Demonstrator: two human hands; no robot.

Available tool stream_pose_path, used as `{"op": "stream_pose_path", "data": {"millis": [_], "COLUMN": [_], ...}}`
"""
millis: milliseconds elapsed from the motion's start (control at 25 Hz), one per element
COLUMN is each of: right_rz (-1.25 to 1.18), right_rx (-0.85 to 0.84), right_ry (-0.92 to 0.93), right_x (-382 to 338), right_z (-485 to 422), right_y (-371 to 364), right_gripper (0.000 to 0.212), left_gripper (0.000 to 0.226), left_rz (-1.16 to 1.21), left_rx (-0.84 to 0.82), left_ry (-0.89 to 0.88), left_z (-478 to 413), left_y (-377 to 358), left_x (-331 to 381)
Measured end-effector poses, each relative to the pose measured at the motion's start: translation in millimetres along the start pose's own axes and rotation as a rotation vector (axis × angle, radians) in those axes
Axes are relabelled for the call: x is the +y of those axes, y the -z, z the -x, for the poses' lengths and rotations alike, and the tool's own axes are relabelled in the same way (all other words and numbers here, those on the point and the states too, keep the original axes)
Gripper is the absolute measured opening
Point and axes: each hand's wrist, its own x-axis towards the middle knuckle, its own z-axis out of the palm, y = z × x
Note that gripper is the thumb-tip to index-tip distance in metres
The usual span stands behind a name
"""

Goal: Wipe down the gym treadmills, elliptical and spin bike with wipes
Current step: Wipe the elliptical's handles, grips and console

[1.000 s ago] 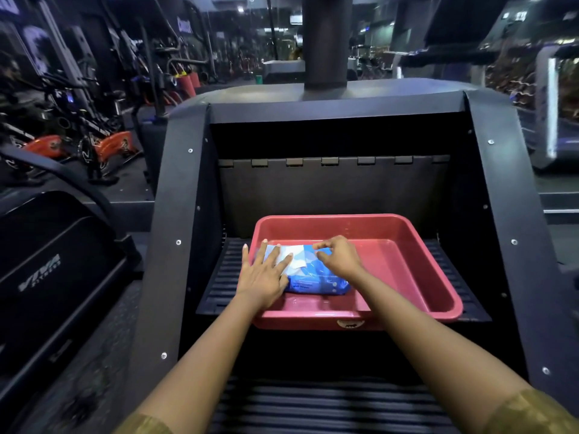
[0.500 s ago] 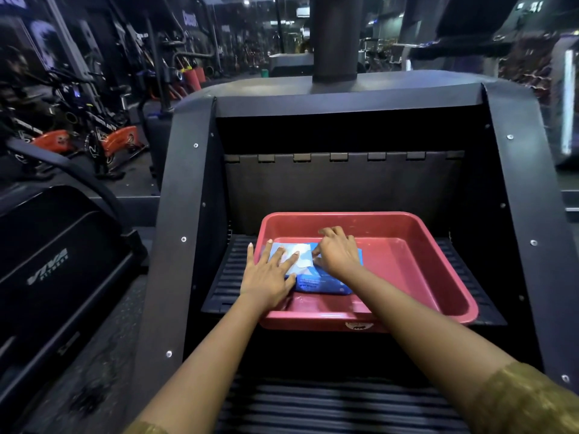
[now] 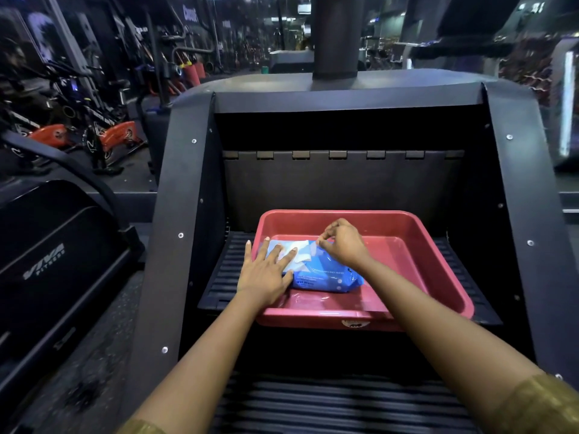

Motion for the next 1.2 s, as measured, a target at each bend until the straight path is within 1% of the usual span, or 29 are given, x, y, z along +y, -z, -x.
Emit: {"op": "stream_pose_path", "data": {"millis": [80,160,200,240,280,400,480,560,600,640,680,760,840,920,960,1000,1040,1120,1200], "right_rz": [-0.154,-0.438,-0.575,-0.655,-0.680,-0.493,-0.456,-0.492,-0.537,-0.605,-0.699,-0.920,-1.125,-1.264,-1.282,-1.270,-1.221,-1.092,-0.967], "right_rx": [-0.071,-0.107,-0.115,-0.120,-0.122,-0.097,-0.018,0.070,0.088,0.081,0.058,0.035,0.111,0.215,0.246,0.242,0.200,0.069,0.059], "right_ry": [-0.120,-0.259,-0.303,-0.321,-0.324,-0.270,-0.261,-0.274,-0.292,-0.319,-0.358,-0.461,-0.552,-0.591,-0.586,-0.573,-0.562,-0.501,-0.424], "right_x": [1,2,2,2,2,-1,-4,-5,-5,-2,1,3,2,-1,-1,-2,-4,-5,-5], "right_z": [1,6,9,12,13,12,10,10,10,10,11,18,22,24,24,24,24,26,26], "right_y": [6,6,4,3,0,-1,3,10,14,16,17,17,18,21,23,23,23,21,21], "right_gripper": [0.014,0.023,0.023,0.019,0.012,0.007,0.006,0.006,0.007,0.014,0.020,0.025,0.026,0.025,0.022,0.019,0.017,0.022,0.029], "left_gripper": [0.054,0.053,0.053,0.053,0.053,0.053,0.053,0.053,0.053,0.053,0.053,0.053,0.053,0.053,0.053,0.053,0.053,0.052,0.052], "left_rz": [-0.001,-0.005,-0.006,-0.006,-0.006,0.000,0.007,0.010,0.009,0.007,0.007,0.004,0.003,0.007,0.008,0.008,0.007,0.006,0.009], "left_rx": [-0.005,-0.007,-0.004,-0.001,0.002,0.002,-0.001,0.000,0.002,0.001,-0.001,-0.002,-0.001,-0.003,-0.004,-0.004,-0.003,0.000,0.003], "left_ry": [0.002,0.006,0.006,0.005,0.004,0.001,-0.001,-0.002,-0.002,-0.003,-0.005,-0.007,-0.006,-0.009,-0.009,-0.008,-0.007,-0.009,-0.011], "left_z": [0,1,1,2,1,1,2,2,2,2,2,2,2,2,2,2,2,1,1], "left_y": [0,0,1,1,1,1,2,2,2,3,3,2,2,2,2,2,2,1,0], "left_x": [1,1,1,2,2,2,1,1,1,1,1,1,1,1,1,2,1,1,0]}}
